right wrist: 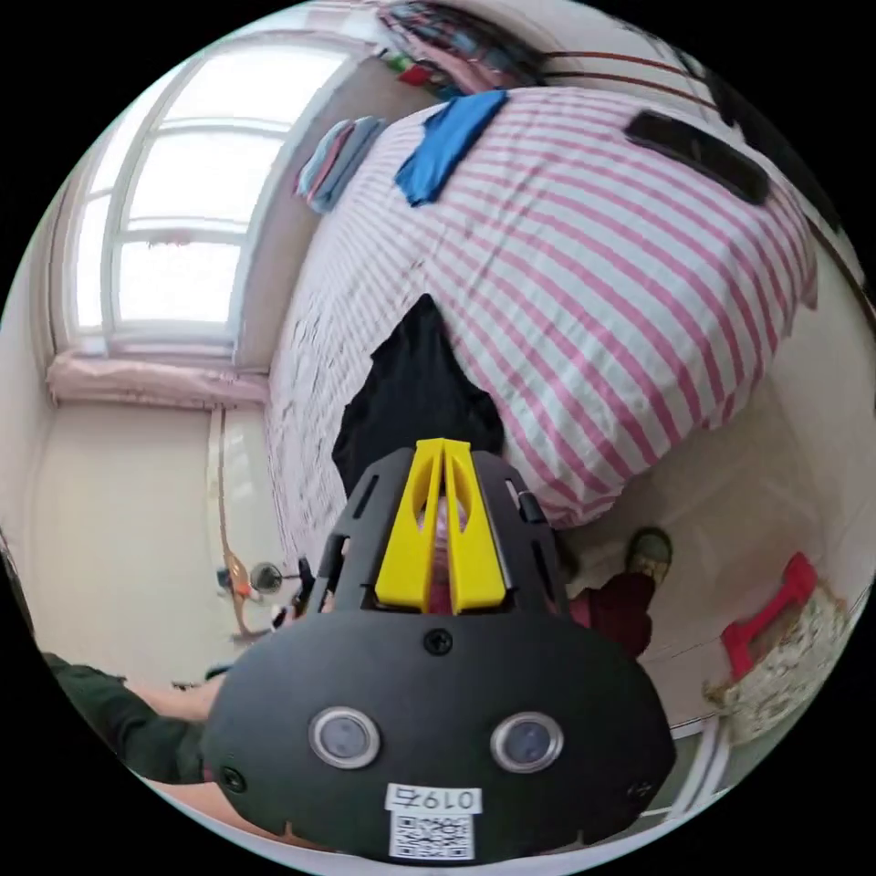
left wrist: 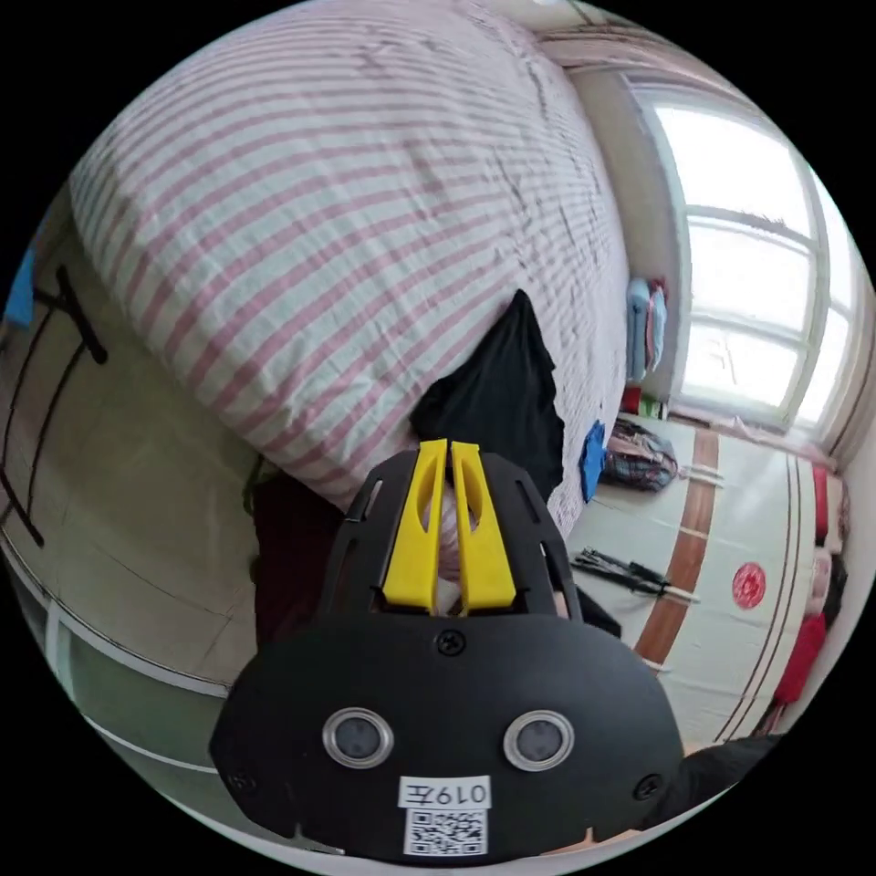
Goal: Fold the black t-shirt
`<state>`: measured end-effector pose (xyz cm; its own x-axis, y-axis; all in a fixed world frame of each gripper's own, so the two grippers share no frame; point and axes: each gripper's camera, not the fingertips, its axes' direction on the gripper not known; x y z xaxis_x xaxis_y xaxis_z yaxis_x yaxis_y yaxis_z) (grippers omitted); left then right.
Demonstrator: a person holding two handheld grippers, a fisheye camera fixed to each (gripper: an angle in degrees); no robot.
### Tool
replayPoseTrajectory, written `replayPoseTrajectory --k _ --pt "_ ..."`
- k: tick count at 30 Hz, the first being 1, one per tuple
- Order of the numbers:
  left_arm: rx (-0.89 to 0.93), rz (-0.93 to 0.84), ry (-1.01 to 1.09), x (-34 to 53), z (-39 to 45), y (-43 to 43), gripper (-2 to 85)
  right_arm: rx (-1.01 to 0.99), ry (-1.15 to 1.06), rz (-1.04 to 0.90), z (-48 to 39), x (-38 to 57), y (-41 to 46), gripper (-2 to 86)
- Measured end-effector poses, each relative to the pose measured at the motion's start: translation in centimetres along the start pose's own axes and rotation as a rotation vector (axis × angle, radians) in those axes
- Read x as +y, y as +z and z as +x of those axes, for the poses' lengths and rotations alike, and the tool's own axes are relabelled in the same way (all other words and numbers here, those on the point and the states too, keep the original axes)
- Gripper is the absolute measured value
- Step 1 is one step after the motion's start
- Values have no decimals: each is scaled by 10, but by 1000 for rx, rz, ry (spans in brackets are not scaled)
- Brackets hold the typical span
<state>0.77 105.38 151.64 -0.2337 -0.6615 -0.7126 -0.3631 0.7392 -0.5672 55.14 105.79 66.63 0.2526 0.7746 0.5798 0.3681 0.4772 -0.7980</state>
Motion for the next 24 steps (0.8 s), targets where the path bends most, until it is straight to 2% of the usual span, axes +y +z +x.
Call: replayPoseTrajectory --k 2,4,7,9,12,15,20,24 --pt "-106 -39 272 42 45 -7 11 74 -247 -81 -41 2 -20 2" --pt "-235 -59 496 83 85 -8 9 219 -612 -135 -104 21 -47 -1" --pt "-344 -28 807 163 142 -6 7 337 -964 -41 -165 62 -83 6" --pt "-383 2 919 210 166 -2 7 375 -1091 49 -186 88 -99 26" --pt "-361 12 972 274 182 13 6 370 -1129 121 -195 113 -108 31" --pt "-299 95 1054 336 185 26 7 404 -1166 45 -195 133 -100 1" --pt "-515 209 1193 427 207 48 8 445 -1282 113 -213 173 -111 -9" --pt "-476 64 1247 451 213 65 8 499 -1285 110 -230 187 -104 -9"
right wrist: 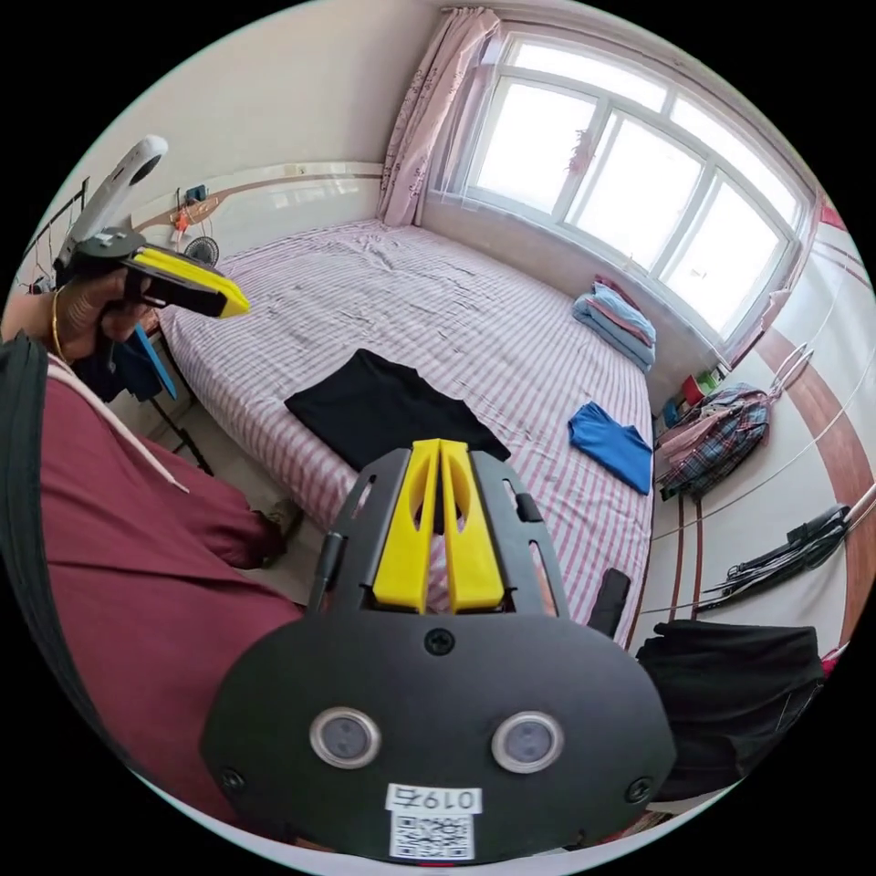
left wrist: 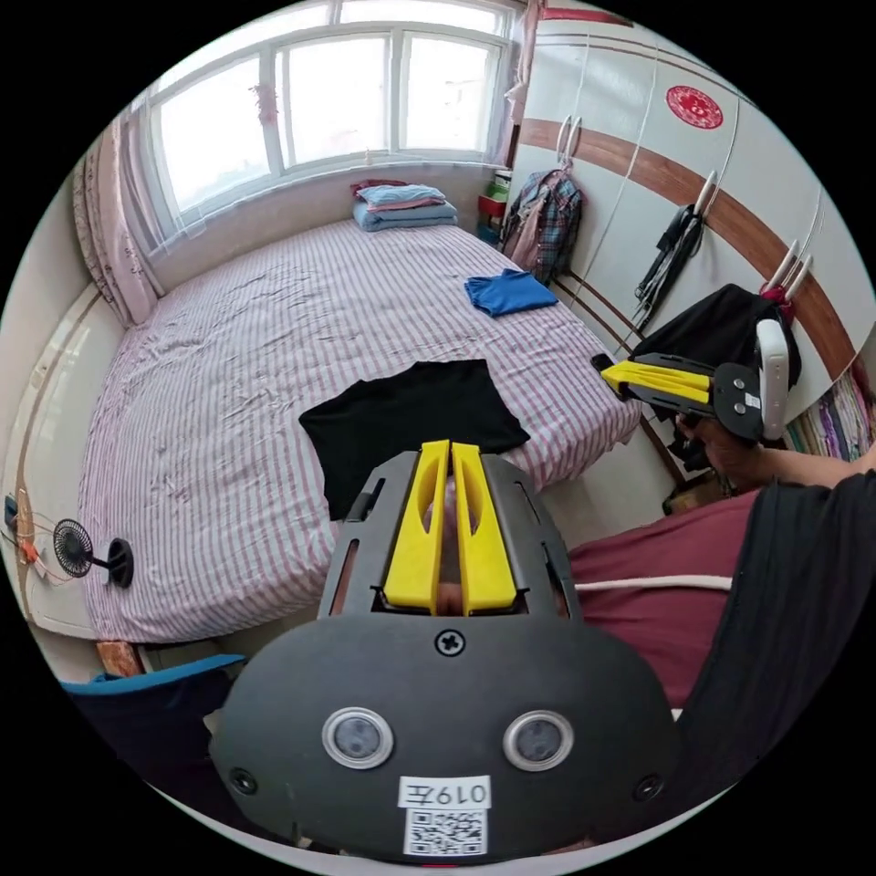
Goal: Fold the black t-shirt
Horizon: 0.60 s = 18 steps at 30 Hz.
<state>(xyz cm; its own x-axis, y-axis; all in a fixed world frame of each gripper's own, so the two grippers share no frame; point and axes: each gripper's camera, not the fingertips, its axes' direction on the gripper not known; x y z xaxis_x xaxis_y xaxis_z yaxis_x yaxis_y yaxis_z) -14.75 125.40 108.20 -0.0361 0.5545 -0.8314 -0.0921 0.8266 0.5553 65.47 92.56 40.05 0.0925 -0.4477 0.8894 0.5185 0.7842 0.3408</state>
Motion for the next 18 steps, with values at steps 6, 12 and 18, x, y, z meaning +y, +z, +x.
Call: replayPoseTrajectory --k 6,12,18 --pt "50 -147 109 -6 26 26 6 -14 74 -134 -23 -30 28 -8" --pt "49 -246 227 -7 27 27 5 -8 372 -335 -9 -32 86 0" --pt "30 -324 215 -6 26 31 5 46 543 -445 25 -12 130 50"
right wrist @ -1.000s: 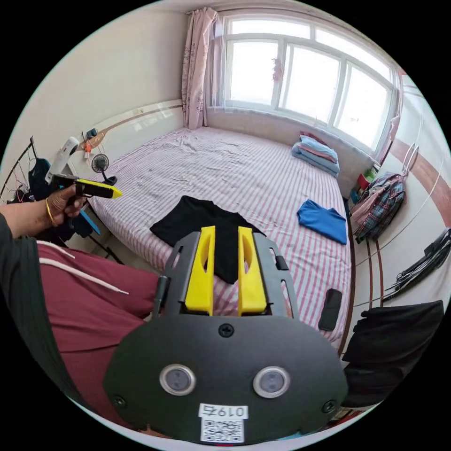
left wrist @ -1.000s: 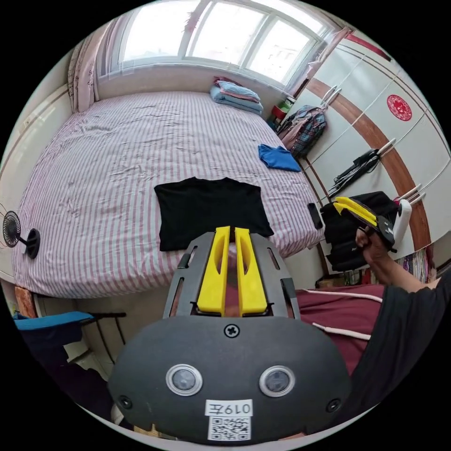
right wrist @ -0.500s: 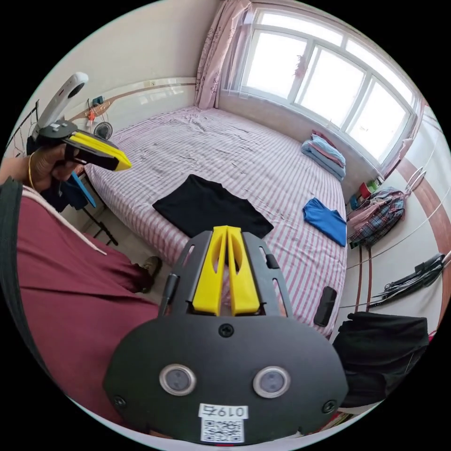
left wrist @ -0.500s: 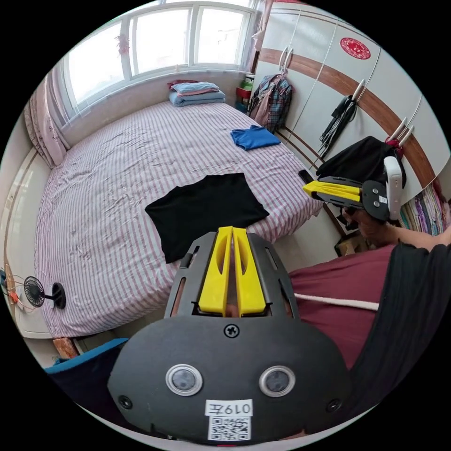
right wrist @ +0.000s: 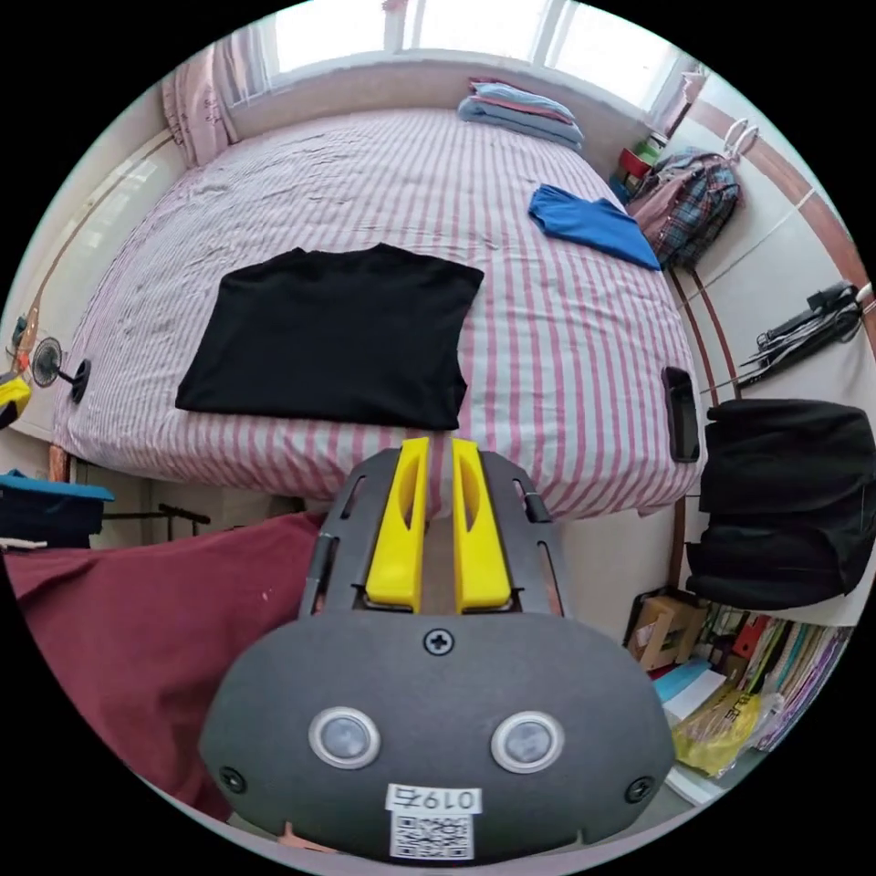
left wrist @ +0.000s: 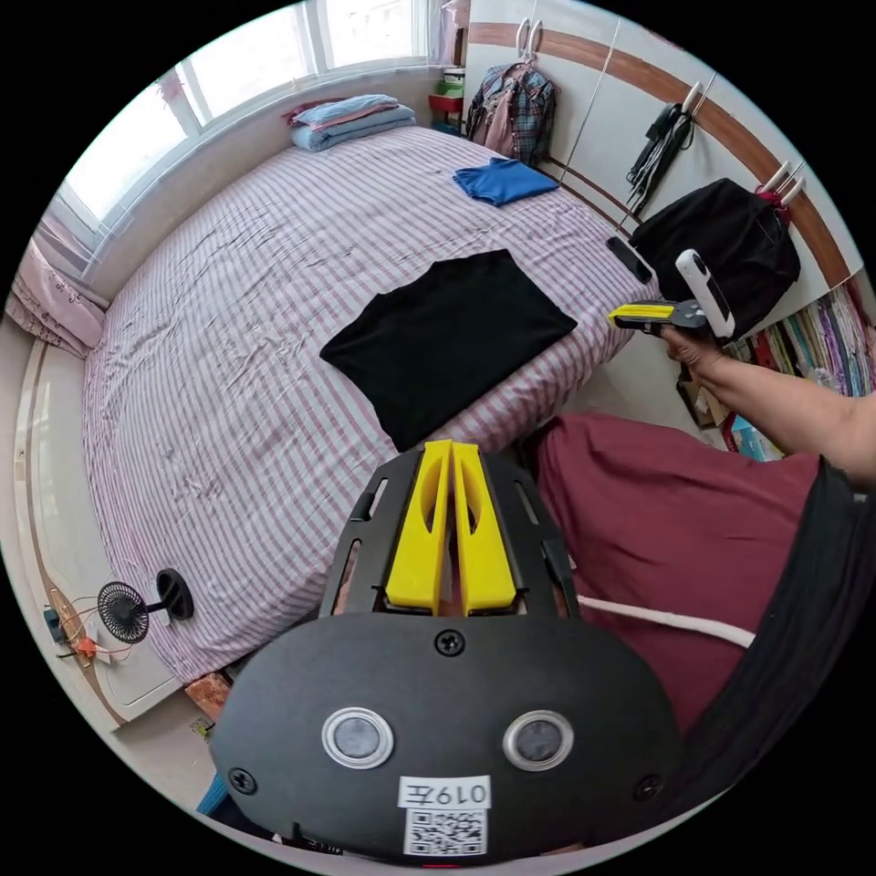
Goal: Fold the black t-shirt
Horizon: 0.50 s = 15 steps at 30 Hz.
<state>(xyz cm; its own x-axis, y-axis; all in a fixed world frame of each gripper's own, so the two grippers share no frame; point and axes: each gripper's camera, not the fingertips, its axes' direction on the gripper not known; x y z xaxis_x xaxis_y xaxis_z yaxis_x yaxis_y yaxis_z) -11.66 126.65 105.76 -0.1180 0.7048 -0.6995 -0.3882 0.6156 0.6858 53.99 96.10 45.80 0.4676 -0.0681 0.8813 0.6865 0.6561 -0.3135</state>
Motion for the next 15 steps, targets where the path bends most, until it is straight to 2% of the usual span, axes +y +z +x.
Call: replayPoseTrajectory --k 4,8,15 --pt "-31 -44 -79 -11 9 6 5 -126 73 15 31 -27 22 61" --pt "-34 -54 -191 -29 18 7 6 -149 16 5 45 -58 40 68" --pt "-60 -85 -205 -56 32 3 7 -198 -57 -83 60 -104 77 65"
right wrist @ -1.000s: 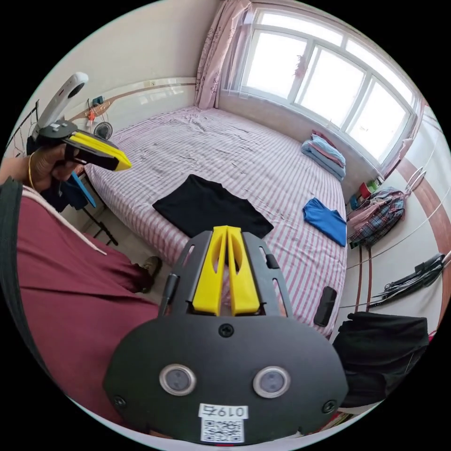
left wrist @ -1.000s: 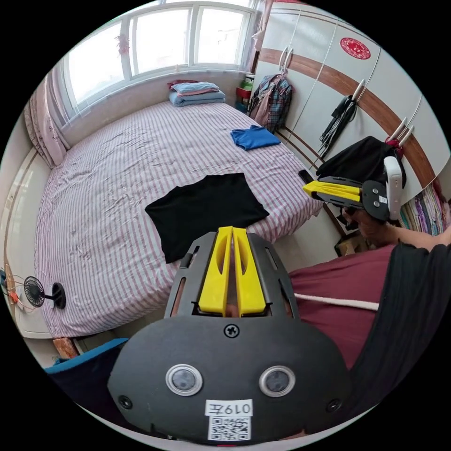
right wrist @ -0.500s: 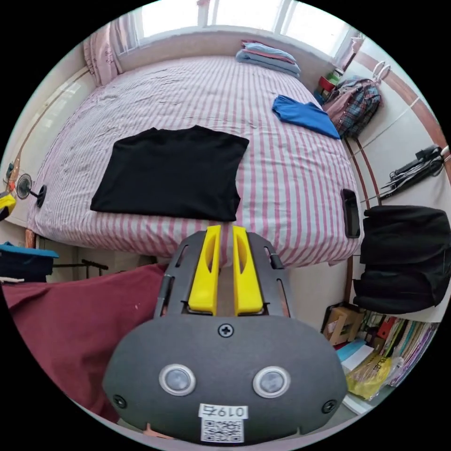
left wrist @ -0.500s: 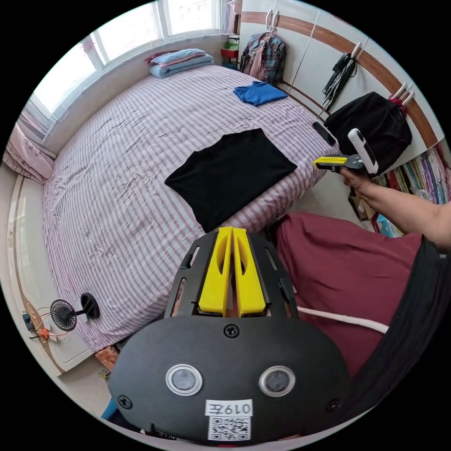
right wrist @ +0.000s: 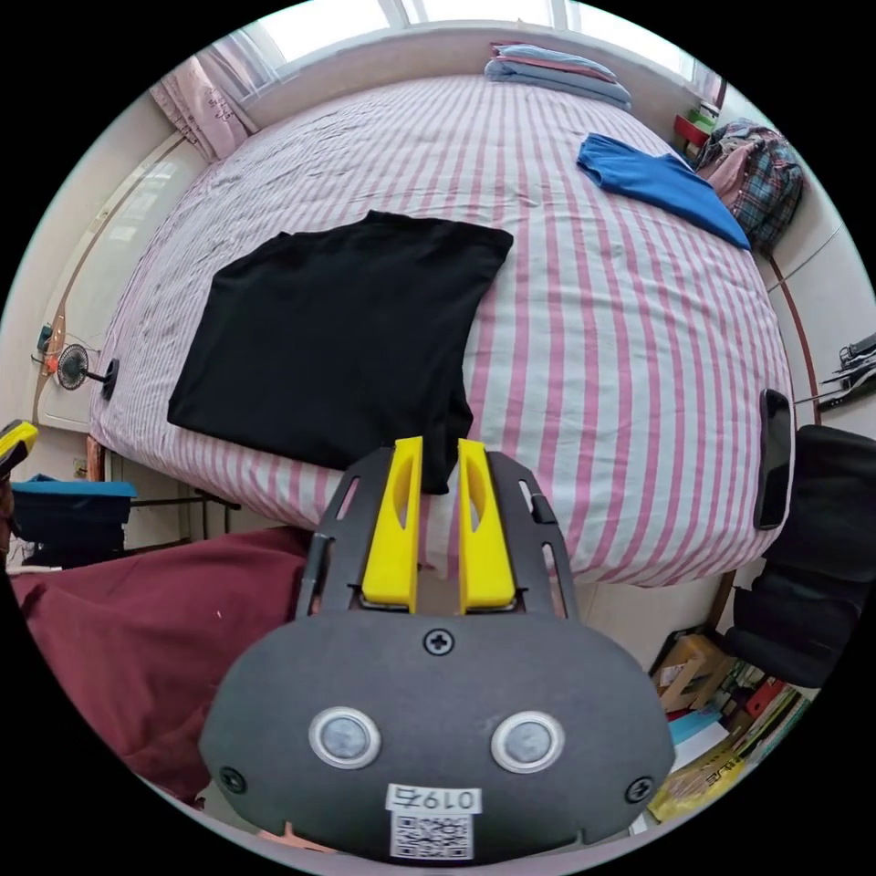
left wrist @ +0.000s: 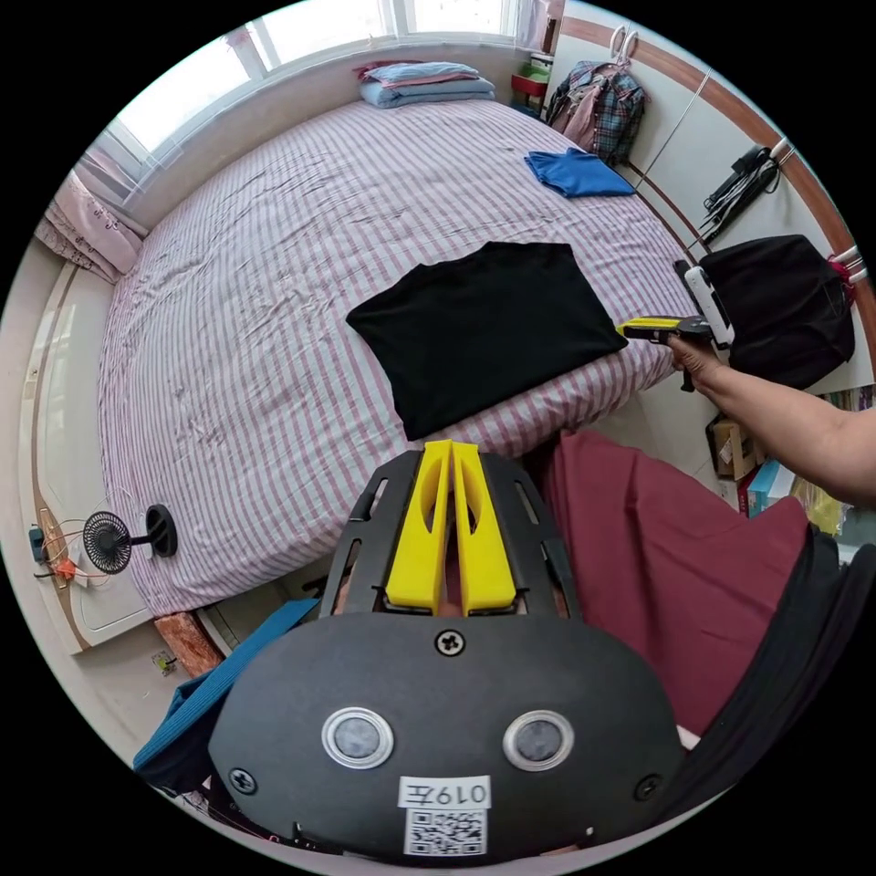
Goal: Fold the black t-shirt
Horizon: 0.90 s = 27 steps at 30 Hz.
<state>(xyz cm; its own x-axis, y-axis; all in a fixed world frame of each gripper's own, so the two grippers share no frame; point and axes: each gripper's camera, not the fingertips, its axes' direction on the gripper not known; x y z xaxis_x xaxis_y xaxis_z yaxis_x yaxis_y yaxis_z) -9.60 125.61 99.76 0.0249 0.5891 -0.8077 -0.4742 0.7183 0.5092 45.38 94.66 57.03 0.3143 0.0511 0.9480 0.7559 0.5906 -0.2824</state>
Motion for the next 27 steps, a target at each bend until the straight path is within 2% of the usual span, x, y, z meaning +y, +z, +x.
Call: replayPoseTrajectory --k 10,15,20,27 --pt "-1 -9 -29 -22 -10 -19 6 -98 63 -39 33 -42 5 13" --pt "-6 -12 -32 -35 -24 -28 6 -79 82 -19 45 -56 -4 -7" --pt "-10 -24 -34 -47 -47 -36 6 -67 114 -43 56 -66 -2 -1" --pt "-14 -26 -36 -62 -87 -49 6 -231 196 -27 85 -76 -12 59"
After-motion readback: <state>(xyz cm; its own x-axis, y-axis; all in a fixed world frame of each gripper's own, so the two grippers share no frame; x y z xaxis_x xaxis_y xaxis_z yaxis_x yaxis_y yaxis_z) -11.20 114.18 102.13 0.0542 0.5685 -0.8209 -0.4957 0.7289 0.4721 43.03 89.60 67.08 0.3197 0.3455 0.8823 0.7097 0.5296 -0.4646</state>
